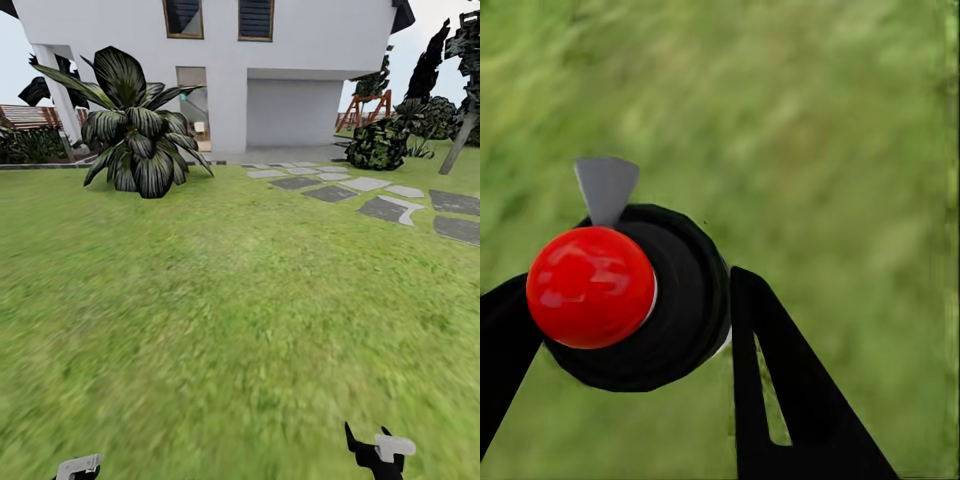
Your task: In the garden, pick up the pesticide atomizer on the floor and spray pesticide onto both trees until each tree trunk is fully covered.
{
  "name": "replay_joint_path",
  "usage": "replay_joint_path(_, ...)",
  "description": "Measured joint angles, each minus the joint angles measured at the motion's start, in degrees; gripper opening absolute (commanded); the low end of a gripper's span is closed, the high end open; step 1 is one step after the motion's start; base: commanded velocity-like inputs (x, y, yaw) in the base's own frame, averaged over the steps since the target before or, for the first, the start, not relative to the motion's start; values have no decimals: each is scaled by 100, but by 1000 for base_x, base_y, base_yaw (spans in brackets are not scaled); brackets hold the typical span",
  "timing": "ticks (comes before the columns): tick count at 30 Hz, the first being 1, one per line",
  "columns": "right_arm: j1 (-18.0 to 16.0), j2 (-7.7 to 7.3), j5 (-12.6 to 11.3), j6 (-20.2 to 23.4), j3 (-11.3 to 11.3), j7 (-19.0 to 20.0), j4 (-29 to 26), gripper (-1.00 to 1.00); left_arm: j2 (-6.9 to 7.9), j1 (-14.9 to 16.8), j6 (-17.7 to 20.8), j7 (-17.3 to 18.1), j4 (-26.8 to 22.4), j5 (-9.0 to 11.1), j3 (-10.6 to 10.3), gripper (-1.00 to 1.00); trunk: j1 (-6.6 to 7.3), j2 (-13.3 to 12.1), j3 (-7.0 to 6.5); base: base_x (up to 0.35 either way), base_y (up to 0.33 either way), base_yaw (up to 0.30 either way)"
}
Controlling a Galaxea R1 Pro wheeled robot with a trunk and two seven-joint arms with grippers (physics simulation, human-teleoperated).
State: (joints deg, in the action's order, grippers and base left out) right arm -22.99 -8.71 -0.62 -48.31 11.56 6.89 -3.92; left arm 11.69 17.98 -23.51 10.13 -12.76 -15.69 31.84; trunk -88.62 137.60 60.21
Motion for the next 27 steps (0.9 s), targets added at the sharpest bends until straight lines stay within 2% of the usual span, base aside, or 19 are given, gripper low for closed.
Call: replay_joint_path(27, 0, 0, 0, 0, 0, 0, 0, 100, 0, 0, -3, 0, 0, 0, 0, -100, 0, 0, 0, -106, -257, -300)
